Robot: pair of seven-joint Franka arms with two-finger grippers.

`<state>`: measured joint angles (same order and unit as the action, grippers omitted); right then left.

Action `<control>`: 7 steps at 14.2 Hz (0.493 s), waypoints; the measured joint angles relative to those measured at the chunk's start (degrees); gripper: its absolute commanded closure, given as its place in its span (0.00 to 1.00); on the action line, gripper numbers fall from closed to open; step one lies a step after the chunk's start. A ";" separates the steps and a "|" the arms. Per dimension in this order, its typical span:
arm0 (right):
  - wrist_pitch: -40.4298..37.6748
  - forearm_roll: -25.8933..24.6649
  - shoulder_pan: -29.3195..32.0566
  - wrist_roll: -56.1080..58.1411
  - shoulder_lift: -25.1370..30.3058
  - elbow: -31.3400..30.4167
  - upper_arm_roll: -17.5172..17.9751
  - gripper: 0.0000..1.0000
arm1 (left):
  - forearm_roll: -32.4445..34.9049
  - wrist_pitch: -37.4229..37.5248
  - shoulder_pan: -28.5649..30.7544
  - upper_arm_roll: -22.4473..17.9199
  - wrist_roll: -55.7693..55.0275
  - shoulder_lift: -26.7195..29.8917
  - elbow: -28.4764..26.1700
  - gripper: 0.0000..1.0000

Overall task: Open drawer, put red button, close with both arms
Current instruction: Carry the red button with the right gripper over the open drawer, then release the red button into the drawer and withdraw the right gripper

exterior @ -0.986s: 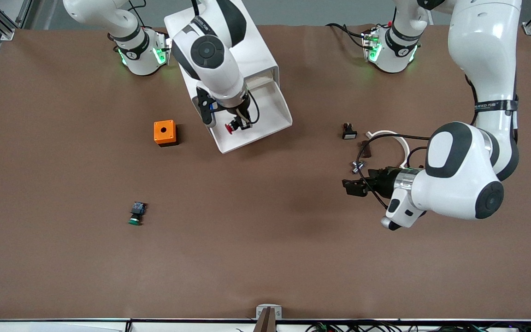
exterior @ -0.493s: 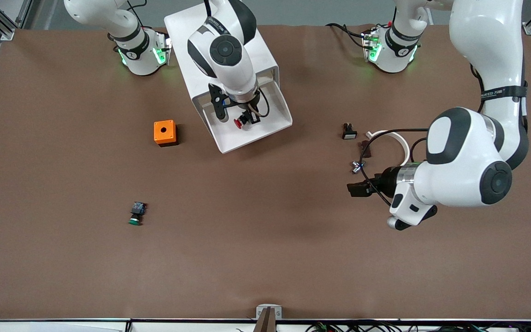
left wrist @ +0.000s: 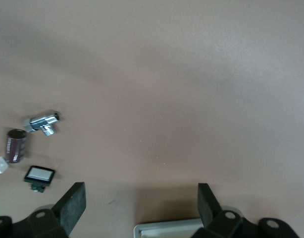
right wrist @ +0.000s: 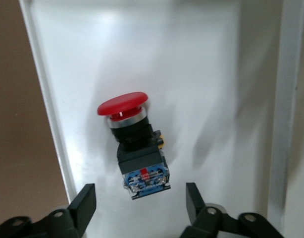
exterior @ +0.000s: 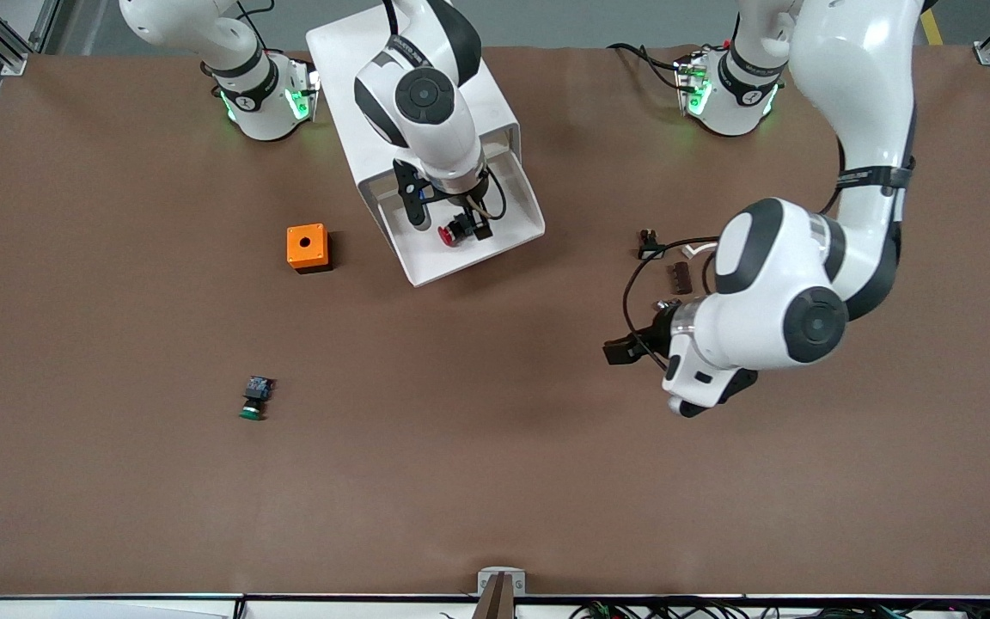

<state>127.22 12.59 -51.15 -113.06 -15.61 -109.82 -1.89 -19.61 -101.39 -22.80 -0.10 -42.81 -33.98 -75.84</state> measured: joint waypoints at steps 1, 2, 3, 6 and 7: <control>-0.28 0.00 0.09 2.01 0.03 0.51 -0.28 0.00 | 0.22 -1.28 -1.09 0.01 -1.39 0.00 -1.21 0.01; -1.66 0.00 0.56 4.45 0.06 1.29 -0.62 0.00 | 0.55 -2.75 -2.11 0.03 -2.48 0.01 -2.58 0.01; -4.35 0.00 1.56 7.53 0.10 2.71 -1.02 0.00 | 1.24 -4.88 -3.22 0.04 -3.54 0.05 -4.28 0.01; -15.02 -0.01 8.22 20.12 0.38 9.54 -1.62 0.00 | 2.34 -11.62 -6.52 0.10 -6.74 0.60 -9.91 0.01; -19.26 -0.01 11.19 25.66 0.50 12.26 -1.78 0.00 | 2.40 -12.54 -7.55 0.11 -7.21 0.91 -11.37 0.01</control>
<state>107.96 12.58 -39.96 -87.41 -15.10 -97.57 -3.66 -17.21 -113.93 -30.35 0.01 -50.03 -33.07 -87.21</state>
